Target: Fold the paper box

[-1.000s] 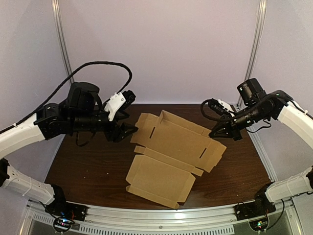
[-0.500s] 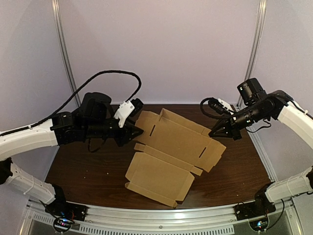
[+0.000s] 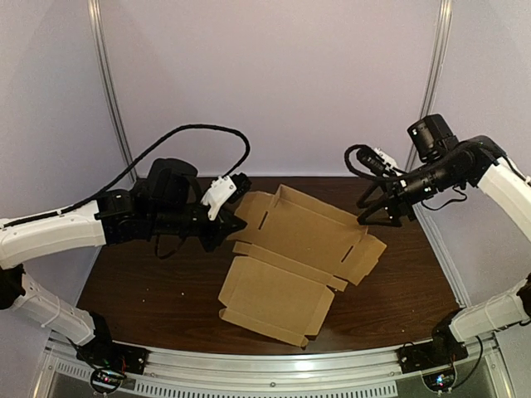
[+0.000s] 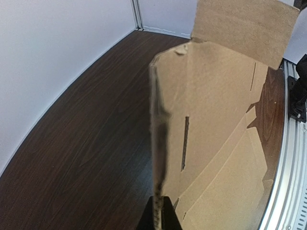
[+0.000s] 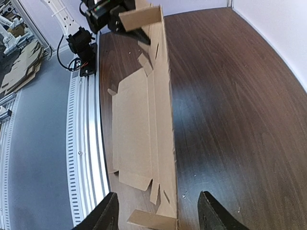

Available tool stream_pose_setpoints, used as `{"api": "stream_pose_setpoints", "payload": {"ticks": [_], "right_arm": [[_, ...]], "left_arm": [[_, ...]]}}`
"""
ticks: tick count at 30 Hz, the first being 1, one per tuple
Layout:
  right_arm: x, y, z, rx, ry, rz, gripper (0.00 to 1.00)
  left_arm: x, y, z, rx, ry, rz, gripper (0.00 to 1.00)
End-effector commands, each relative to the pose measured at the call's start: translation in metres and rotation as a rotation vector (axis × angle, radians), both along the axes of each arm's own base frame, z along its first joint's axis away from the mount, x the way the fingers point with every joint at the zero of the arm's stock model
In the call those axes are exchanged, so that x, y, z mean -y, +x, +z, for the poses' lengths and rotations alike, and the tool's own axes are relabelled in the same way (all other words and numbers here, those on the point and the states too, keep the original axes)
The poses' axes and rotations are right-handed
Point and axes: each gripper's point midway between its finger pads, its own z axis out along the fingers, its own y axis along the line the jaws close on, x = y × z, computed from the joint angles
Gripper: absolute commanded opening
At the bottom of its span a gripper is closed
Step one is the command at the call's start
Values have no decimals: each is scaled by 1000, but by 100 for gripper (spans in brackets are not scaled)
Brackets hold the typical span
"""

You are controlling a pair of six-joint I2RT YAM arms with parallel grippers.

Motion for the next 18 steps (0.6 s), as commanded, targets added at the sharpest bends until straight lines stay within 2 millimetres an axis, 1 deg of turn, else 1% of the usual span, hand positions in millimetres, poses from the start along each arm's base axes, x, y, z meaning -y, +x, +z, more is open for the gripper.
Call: {"api": "stream_pose_setpoints", "payload": {"ticks": [1,2,5,7,10,12,13,15,18], "right_arm": [[-6,9,29,-7,13,-40,57],[-8,14,29,-2,3,-50,57],[-12,26,17,39,-69,-58,57],[-16,25,8,54,-108,-35,57],[-25,17,-1,37,-136,9,58],[-28,15,-7,39,-155,20,56],[-29,16,-8,49,-163,18,53],[-28,18,-11,60,-176,12,42],[-28,22,-10,78,-177,-5,22]], "left_arm": [[6,-3,25,35,-77,-44,0],[6,-4,26,56,-68,-57,0],[8,-6,27,57,-70,-74,0],[9,-7,27,50,-67,-81,0],[10,-7,25,41,-63,-87,0],[11,-8,25,38,-64,-91,0],[11,-8,25,38,-64,-91,0],[11,-7,25,40,-65,-89,0],[14,-7,24,35,-67,-94,0]]}}
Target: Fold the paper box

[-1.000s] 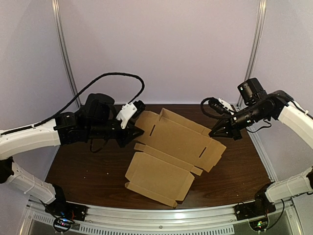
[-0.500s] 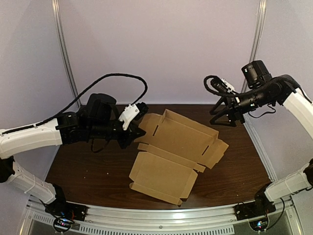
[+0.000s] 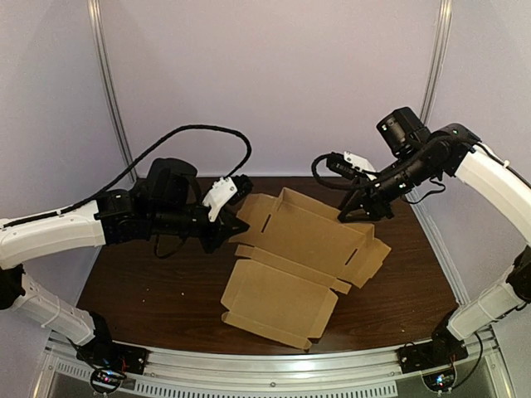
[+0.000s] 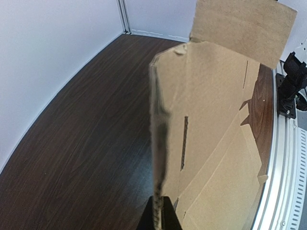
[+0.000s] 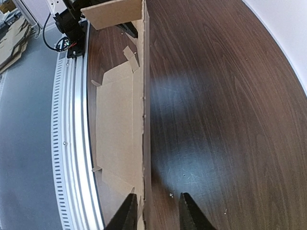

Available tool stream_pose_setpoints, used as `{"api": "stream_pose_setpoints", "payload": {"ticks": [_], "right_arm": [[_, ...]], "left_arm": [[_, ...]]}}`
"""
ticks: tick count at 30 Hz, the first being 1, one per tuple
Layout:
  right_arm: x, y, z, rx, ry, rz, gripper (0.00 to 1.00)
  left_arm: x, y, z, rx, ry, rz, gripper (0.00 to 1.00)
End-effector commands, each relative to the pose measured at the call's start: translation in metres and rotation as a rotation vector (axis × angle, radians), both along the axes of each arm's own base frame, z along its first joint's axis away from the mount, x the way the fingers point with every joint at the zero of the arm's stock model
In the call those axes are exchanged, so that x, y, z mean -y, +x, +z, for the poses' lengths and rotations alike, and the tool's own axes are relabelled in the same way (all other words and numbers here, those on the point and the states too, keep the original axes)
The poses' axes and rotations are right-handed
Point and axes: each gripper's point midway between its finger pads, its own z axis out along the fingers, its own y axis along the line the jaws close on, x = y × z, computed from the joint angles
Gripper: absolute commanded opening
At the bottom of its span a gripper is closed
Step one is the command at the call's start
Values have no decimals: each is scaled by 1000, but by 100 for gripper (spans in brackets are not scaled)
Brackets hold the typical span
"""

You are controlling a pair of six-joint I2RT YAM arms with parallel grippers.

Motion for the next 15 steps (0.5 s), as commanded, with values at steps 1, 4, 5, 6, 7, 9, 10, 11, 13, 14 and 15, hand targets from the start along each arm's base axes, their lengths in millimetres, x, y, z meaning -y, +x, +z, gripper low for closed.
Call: {"api": "stream_pose_setpoints", "payload": {"ticks": [1,4,5,6,7,9,10,11,13,14,15], "right_arm": [[6,6,-2,47,-33,-33,16],[6,8,-5,63,-44,-41,5],[6,9,-7,68,-51,-43,2],[6,10,-8,75,-57,-45,0],[7,11,-10,83,-64,-47,0],[8,14,-12,101,-77,-50,0],[9,15,-16,115,-90,-47,0],[10,18,-19,132,-106,-46,0],[14,24,-29,169,-155,-55,0],[14,26,-33,184,-177,-58,0],[15,28,-37,199,-196,-61,0]], "left_arm": [[9,3,21,34,-58,-22,0],[11,3,21,29,-62,-25,0],[11,4,21,28,-62,-22,0],[11,5,21,27,-62,-15,0],[9,7,21,29,-61,-3,0],[5,11,21,43,-47,30,15],[1,14,20,52,-40,52,23],[-4,16,19,45,-48,85,29],[-15,17,16,53,-60,134,38],[-22,15,20,61,-85,150,41],[-28,13,18,60,-100,167,43]]}}
